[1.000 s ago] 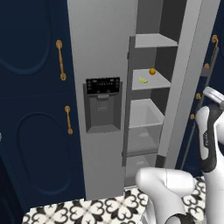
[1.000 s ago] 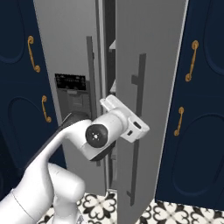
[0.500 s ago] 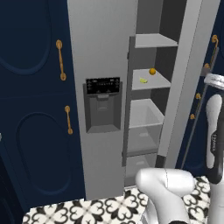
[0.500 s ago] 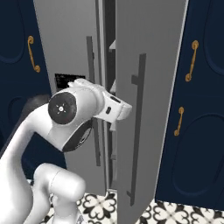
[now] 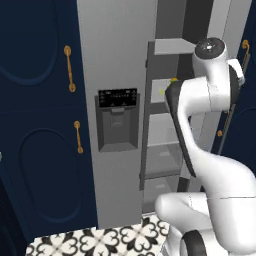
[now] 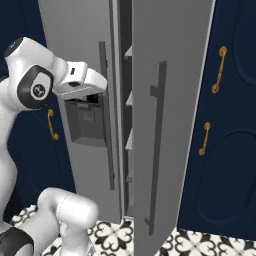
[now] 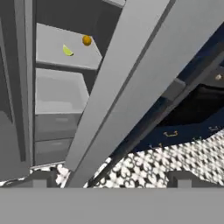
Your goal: Grab a lemon wedge from the fridge and one ice cube from the ice bowl, and put them in the glass of lemonade.
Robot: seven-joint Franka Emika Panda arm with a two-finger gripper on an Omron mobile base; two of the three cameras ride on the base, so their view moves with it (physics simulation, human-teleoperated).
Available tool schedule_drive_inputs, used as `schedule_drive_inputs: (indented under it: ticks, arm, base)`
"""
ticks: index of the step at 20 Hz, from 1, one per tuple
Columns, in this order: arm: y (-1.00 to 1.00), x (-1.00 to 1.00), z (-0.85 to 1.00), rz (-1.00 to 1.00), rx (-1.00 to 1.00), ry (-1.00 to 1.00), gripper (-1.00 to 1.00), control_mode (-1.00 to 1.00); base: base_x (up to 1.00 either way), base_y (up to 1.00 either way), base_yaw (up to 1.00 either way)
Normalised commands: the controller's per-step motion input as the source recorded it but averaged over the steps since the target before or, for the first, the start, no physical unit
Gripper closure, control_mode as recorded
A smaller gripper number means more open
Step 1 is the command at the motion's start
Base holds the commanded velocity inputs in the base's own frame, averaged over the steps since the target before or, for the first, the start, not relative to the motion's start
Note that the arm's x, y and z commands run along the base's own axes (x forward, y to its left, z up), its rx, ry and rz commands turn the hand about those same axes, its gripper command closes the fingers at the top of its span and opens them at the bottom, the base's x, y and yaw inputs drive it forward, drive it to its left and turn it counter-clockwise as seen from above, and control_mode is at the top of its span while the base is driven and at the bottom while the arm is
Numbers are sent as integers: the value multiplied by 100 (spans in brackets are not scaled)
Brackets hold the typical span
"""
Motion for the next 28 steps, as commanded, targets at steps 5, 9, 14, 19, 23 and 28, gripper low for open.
schedule_drive_inputs:
  ticks: [5, 9, 14, 19, 23, 28]
  arm:
    - [8, 100, -59, 0, -24, 27, -100, -100]
    - [-3, 100, -78, 0, -23, 23, -100, -100]
    - [-38, 73, -42, 1, -9, 6, -100, -100]
    - [-58, 48, -19, 4, -6, 0, -100, -100]
    - [-46, 13, -18, 0, -7, 0, -100, -100]
    - [-56, -1, -31, -1, -4, 0, -100, -100]
  base:
    - [0, 0, 0]
    - [0, 0, 0]
    - [0, 0, 0]
    - [0, 0, 0]
    - [0, 0, 0]
    - [0, 0, 0]
